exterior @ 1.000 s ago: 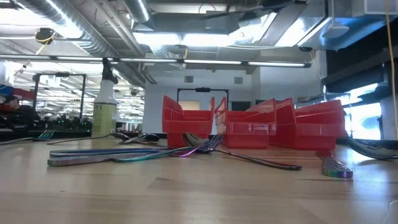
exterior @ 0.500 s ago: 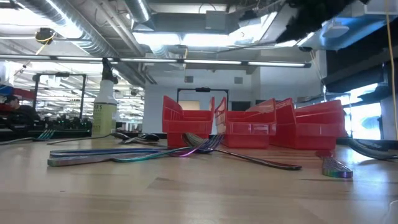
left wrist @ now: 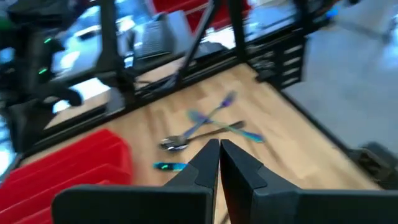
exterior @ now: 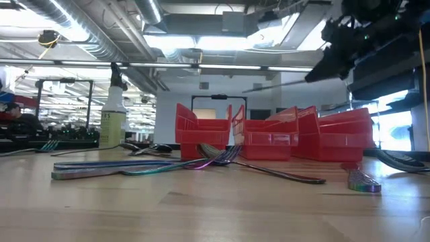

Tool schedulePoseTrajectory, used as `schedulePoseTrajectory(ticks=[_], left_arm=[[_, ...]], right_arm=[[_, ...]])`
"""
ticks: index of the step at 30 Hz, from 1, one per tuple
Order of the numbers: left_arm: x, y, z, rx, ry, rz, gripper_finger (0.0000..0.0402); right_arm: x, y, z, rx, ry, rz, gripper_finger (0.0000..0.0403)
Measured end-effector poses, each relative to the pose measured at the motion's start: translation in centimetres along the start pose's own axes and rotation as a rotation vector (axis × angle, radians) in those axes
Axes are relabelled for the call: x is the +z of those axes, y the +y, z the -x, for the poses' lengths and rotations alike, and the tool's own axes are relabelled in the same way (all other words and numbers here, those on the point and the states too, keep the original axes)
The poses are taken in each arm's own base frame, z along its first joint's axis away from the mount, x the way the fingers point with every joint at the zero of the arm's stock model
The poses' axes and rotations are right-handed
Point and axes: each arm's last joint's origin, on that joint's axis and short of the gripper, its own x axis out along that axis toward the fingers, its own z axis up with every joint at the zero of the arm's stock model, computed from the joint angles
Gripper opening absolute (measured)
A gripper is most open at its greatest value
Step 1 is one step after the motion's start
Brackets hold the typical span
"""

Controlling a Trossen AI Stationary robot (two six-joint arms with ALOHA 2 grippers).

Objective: Sort silverware
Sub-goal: Put the blue knife into the right red silverware bin

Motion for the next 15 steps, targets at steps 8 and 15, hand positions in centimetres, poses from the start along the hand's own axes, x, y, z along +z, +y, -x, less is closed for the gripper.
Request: schedulePoseTrajectory(ticks=[8, 15], left_arm=[[-2.4, 4.5, 1.0, -0.12, 0.077, 0.014, 0.0], [-4.6, 6.1, 1.7, -0.225, 0.059, 0.015, 0.0]], right_arm=[[0.0, -0.5, 0.1, -0.188, -0.041, -0.203, 0.0038], [-0.4, 0.9, 0.1, -0.261, -0.045, -0.29, 0.0037]])
